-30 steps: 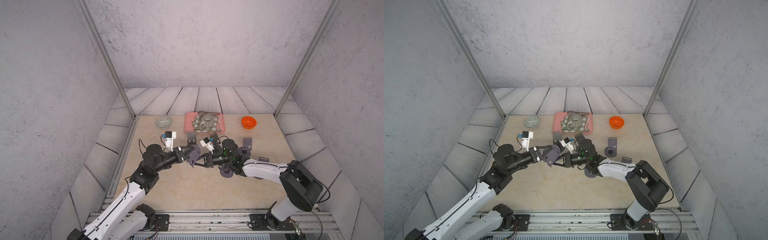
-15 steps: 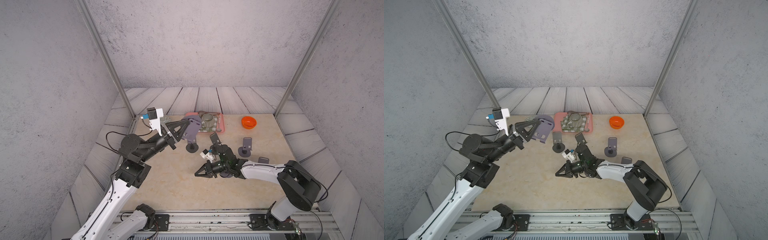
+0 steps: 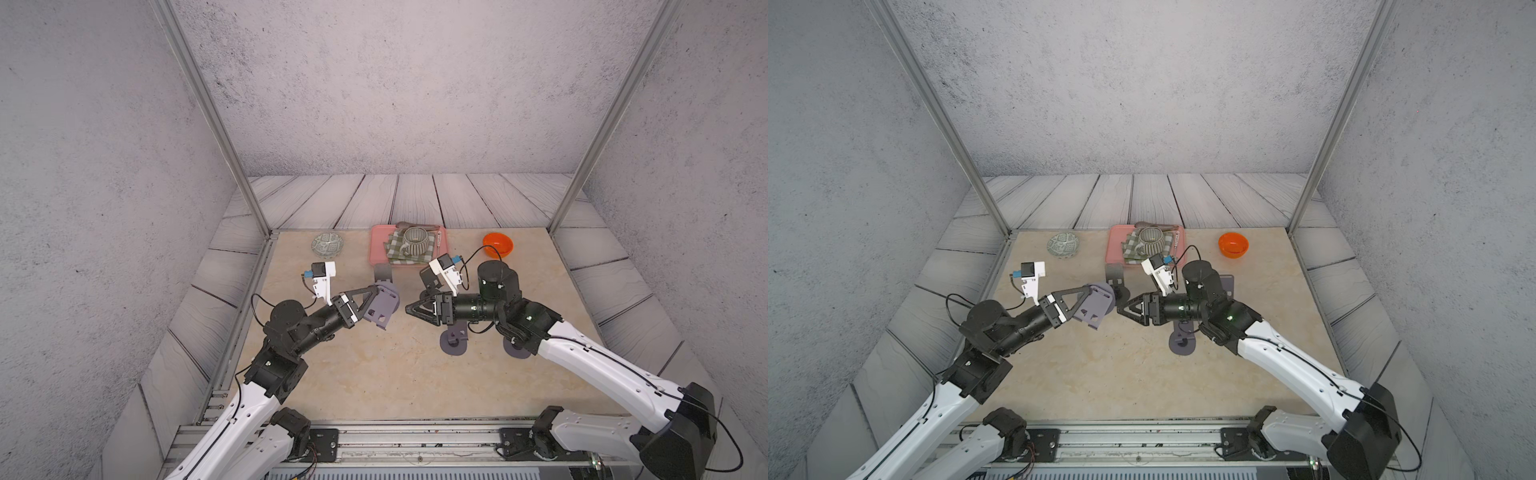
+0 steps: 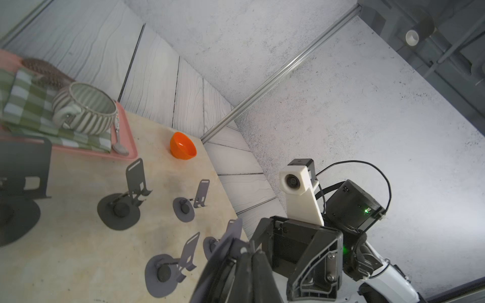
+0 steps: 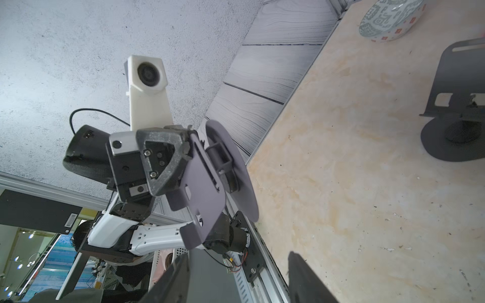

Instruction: Open the phone stand

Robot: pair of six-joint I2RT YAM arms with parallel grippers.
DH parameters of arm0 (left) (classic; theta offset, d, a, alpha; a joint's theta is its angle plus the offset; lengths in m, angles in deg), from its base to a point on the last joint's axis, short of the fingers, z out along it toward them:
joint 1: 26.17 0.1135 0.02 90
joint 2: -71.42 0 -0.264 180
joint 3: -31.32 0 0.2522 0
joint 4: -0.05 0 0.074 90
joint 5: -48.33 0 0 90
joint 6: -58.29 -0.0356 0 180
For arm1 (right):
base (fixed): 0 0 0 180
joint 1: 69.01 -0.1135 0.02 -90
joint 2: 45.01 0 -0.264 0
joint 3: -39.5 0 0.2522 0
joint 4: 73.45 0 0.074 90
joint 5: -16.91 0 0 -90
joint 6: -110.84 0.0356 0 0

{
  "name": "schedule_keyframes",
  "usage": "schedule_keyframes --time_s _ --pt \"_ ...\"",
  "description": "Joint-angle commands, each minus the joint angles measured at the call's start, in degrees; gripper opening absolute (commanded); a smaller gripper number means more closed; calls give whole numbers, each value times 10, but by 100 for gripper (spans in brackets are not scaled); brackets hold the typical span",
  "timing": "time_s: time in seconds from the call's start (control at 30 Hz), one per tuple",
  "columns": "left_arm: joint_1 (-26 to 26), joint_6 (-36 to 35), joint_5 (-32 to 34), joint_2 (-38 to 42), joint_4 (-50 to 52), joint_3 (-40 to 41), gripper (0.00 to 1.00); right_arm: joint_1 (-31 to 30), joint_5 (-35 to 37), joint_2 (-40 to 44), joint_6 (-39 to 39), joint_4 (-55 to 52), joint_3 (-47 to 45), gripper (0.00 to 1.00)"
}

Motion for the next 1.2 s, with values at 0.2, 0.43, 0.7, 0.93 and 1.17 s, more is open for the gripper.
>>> schedule_keyframes --time_s 0.2,0.43,0.7,0.93,1.17 --pt "2 83 48 41 -34 28 0 -3 1 -20 41 86 -67 61" --pt "2 92 44 49 -30 40 0 -3 -18 -41 69 144 -65 57" --pt "2 95 48 57 -25 49 0 -4 -36 -61 98 207 -67 56" --pt "2 95 41 50 -29 46 0 -10 -51 -95 118 252 -57 56" --pt "2 93 41 47 -28 47 0 -18 -61 -123 116 254 -34 54"
